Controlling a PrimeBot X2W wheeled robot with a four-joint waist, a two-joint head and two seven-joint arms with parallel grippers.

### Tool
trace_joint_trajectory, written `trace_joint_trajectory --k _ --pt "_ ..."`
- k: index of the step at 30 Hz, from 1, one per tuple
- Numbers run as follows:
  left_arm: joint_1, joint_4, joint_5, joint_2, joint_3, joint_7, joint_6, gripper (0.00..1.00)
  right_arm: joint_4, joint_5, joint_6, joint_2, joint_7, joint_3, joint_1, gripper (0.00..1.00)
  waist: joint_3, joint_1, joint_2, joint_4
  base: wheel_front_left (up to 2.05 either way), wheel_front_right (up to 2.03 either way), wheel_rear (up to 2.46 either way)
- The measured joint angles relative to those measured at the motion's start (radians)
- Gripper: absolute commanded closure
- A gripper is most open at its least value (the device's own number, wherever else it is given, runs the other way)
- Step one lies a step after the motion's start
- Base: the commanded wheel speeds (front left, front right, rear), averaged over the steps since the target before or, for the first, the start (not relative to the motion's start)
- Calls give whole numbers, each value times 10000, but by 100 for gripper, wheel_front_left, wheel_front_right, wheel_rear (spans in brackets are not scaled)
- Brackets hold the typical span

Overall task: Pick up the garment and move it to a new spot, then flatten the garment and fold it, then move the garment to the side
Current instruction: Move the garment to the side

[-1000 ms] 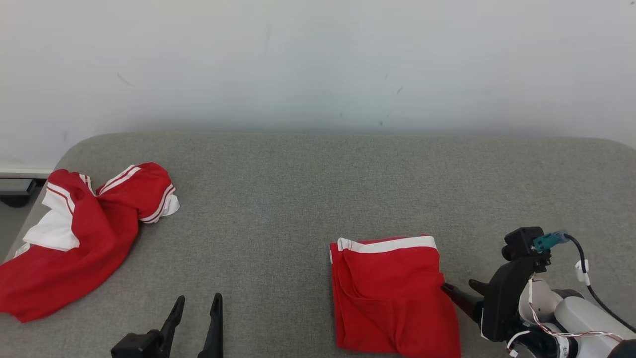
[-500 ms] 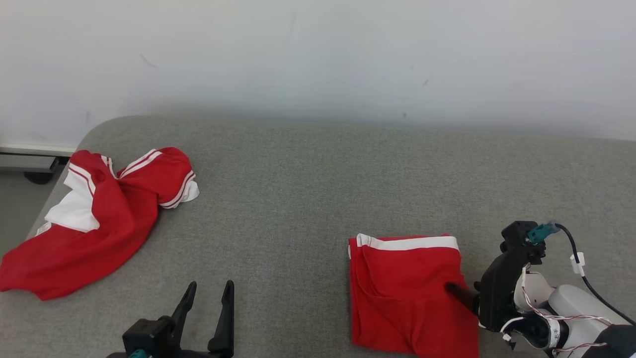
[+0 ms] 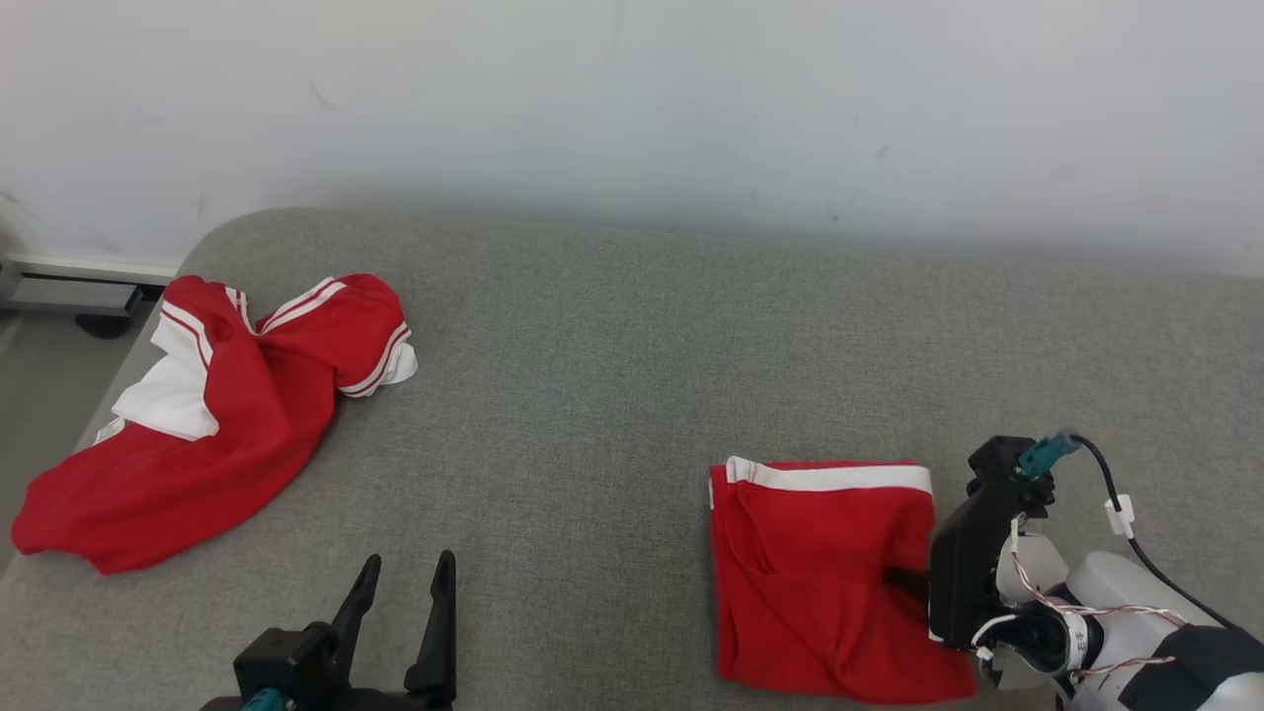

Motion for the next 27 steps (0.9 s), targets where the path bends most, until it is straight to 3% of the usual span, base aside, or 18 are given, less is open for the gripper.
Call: trace_joint_trajectory --k 8,27 --pt "8 25 -25 -4 17 -61 0 0 326 31 150 -132 40 -376 -849 100 10 0 0 -268 0 0 0" --pt "-62 -334 98 174 -132 40 -94 0 2199 -257 341 -1676 508 -859 -2899 100 795 1 1 -945 0 0 0"
